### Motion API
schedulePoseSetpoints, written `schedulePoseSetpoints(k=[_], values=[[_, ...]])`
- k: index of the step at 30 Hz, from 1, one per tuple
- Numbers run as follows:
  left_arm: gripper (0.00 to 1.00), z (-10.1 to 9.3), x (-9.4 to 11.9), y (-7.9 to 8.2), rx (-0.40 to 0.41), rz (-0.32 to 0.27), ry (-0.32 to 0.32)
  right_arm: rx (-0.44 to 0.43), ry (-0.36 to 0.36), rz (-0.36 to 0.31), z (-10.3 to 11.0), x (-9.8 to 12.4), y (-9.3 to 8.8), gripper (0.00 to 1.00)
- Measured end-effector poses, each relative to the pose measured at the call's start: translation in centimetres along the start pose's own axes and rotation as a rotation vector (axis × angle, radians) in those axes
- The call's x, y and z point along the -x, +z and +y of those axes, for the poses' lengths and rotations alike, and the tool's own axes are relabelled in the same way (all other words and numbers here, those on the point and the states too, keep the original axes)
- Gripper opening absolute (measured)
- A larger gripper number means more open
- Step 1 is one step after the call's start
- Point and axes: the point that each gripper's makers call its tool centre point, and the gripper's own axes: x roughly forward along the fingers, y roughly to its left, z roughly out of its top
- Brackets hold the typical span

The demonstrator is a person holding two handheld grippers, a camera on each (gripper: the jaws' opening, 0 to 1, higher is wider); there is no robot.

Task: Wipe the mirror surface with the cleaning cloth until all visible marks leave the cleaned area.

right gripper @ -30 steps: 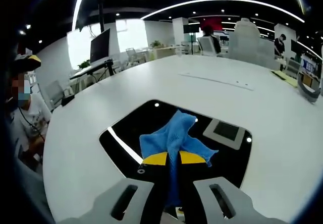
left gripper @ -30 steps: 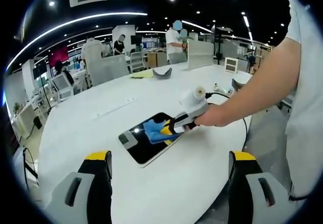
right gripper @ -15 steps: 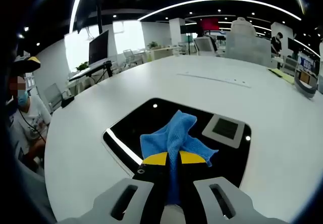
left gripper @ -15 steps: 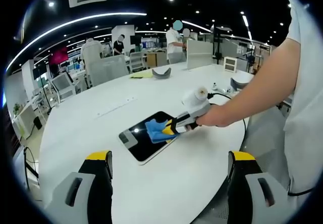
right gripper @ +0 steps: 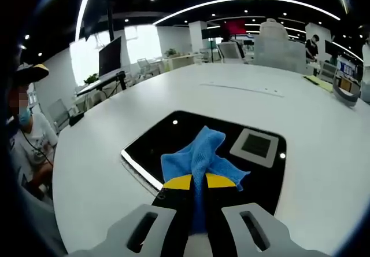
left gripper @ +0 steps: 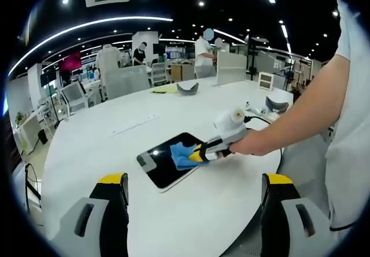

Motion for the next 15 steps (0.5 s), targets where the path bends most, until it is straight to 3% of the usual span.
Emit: schedulePoseSetpoints(k=[15], values=[[0.96,0.20,0.16,0.13,-0.007,-0.009,-0.004,-0.001,-0.008,0.002,0.17,0.19,-0.18,0.02]])
